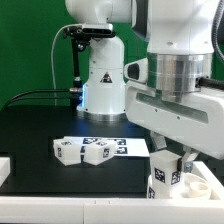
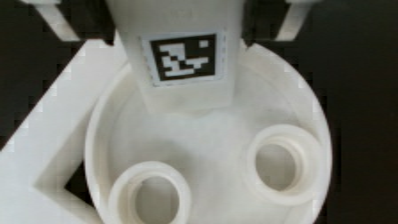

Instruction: Assemble stool

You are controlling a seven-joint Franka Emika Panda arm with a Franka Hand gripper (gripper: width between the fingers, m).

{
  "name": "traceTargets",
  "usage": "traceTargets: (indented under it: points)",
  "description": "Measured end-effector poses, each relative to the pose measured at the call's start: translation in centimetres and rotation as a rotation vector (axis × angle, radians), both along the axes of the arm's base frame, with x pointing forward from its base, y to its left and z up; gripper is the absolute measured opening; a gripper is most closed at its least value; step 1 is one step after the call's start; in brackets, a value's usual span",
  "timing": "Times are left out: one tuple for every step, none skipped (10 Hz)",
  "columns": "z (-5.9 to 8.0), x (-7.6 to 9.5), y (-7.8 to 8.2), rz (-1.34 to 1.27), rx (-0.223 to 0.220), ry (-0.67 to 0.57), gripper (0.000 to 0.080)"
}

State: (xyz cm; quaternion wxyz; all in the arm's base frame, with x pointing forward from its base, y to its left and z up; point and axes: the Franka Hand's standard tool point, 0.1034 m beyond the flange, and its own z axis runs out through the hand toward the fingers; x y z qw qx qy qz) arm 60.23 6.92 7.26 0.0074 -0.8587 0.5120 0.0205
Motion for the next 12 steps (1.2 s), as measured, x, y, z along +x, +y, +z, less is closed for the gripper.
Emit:
traceTargets:
  points:
    - [0.0, -0.1, -0.1, -0.072, -0.008, 0.003, 0.0337]
    - [0.1, -0.2, -0.2, -0.101, -0.013, 0.003, 0.0337]
    - [0.0, -0.2, -0.2, -0.099, -0.012, 0.004, 0.035]
    - [0.0, -0.2, -0.1, -0.097, -0.011, 0.004, 0.035]
    - [0.2, -0.2, -0.2, -0.085, -0.006, 0.001, 0.0528]
    - [1.6, -0.1, -0.8, -0.049, 0.018, -0.015, 0.0624]
    - [3.3, -0.3, -1.4, -0.04, 0.034, -0.029, 0.0624]
    - [3.7, -0.4, -1.5, -0.041, 0.036, -0.032, 0.0642]
    - [3.2, -0.5, -1.3, -0.038, 0.034, -0.025, 0.0642]
    - [3.1, -0.6, -1.3, -0.037, 0.034, -0.024, 0.0648]
    - [3.1, -0.6, -1.2, -0.035, 0.034, -0.023, 0.0649]
    - [3.1, -0.6, -1.3, 0.002, 0.034, -0.025, 0.0649]
